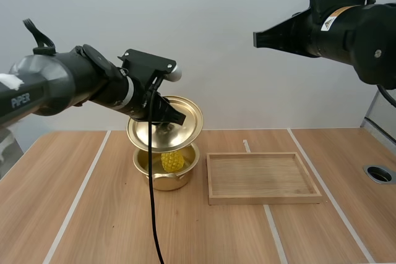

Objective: Open the pot, put the pineapple inside, and close it

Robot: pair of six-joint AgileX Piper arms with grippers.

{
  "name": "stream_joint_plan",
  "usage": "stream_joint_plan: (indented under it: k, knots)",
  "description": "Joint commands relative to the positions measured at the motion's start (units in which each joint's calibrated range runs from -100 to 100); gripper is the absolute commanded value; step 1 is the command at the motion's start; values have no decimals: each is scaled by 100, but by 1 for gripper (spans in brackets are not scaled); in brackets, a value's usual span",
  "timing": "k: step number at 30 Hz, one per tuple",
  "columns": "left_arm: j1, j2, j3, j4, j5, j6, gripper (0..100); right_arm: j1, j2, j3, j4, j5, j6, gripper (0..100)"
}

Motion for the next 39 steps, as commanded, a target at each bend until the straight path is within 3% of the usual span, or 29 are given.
stream_joint_plan:
  k: [1, 39]
  knots:
    - [-17, 172, 24, -198, -245, 95, 0, -24, -72, -8, 8, 152, 13, 0]
    - [-17, 2358, 416, -750, -1109, 1151, 0, -24, -72, -8, 91, 359, 13, 0]
